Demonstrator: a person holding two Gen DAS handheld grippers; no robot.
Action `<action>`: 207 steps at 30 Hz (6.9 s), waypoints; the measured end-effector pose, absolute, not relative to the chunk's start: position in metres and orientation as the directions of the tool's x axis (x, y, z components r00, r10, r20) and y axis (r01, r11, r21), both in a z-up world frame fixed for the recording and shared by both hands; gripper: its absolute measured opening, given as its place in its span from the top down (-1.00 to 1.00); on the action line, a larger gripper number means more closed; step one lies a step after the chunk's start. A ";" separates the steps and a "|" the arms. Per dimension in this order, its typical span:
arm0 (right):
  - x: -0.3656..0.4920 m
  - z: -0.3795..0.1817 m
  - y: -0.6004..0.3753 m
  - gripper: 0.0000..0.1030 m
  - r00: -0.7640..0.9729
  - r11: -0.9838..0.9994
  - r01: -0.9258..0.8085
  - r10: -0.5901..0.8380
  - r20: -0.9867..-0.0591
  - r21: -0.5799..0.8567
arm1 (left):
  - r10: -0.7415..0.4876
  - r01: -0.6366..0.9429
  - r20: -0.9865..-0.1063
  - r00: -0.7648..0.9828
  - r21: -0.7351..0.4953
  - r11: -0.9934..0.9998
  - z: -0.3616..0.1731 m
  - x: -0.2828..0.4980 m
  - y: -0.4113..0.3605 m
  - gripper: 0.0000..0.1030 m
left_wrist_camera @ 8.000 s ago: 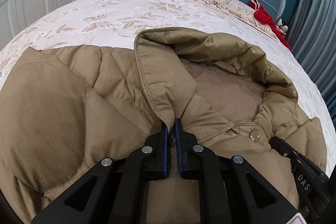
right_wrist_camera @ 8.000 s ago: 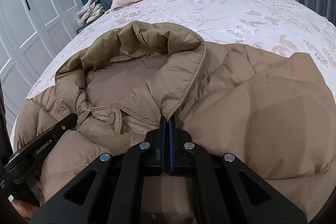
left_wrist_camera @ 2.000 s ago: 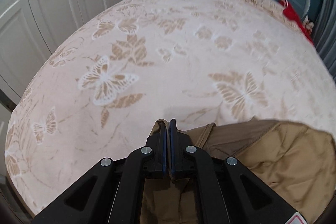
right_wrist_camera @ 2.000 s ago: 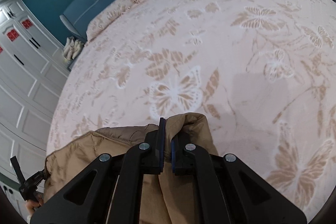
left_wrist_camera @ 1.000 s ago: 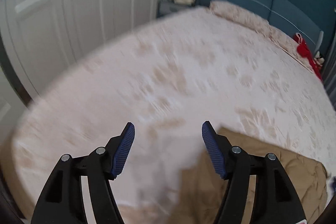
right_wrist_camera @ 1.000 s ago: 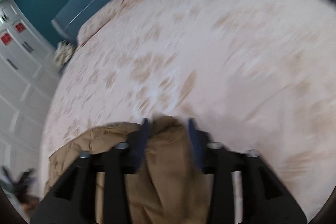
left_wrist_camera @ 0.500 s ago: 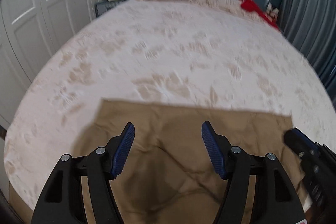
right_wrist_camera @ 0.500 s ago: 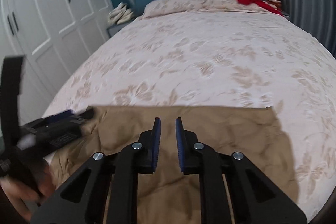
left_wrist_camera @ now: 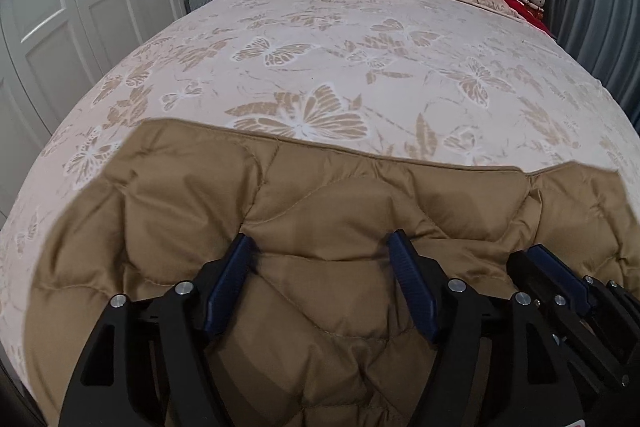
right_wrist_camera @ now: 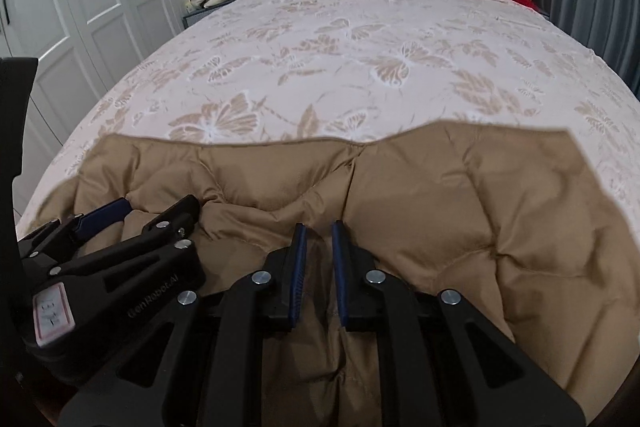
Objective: Fold large clothes
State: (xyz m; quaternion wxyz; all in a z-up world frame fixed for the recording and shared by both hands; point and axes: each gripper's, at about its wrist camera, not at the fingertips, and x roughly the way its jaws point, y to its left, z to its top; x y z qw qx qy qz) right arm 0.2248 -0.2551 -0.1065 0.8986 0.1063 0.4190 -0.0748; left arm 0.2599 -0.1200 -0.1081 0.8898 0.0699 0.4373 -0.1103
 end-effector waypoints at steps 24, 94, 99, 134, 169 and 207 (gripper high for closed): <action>0.230 -0.131 -0.258 0.85 0.641 0.960 0.237 -0.037 -0.767 0.152 | -0.108 0.237 -0.774 0.624 0.056 0.970 -0.130 0.262 -0.124 -0.40; 0.116 -0.113 -0.195 0.77 0.550 0.896 0.215 0.217 -0.806 0.388 | -0.532 0.163 -0.596 0.602 -0.560 0.812 0.003 0.098 0.072 0.75; 0.122 -0.119 -0.168 0.77 0.524 0.883 0.198 0.271 -0.807 0.425 | -0.487 0.251 -0.617 0.618 -0.432 0.866 0.026 0.088 0.044 0.76; -0.018 -0.058 -0.347 0.94 0.570 0.724 0.411 0.270 -0.776 0.554 | -0.648 0.586 -0.712 0.270 -0.413 0.697 0.001 0.044 -0.140 0.76; -0.009 0.021 -0.378 0.21 0.692 0.692 0.376 0.232 -0.683 0.616 | -0.513 0.391 -0.722 0.464 -0.353 0.850 0.080 0.090 -0.079 -0.64; 0.095 -0.082 -0.377 0.67 0.568 0.797 0.530 -0.081 -0.819 0.289 | -0.215 0.311 -0.845 0.489 -0.061 0.948 -0.038 0.165 -0.168 -0.72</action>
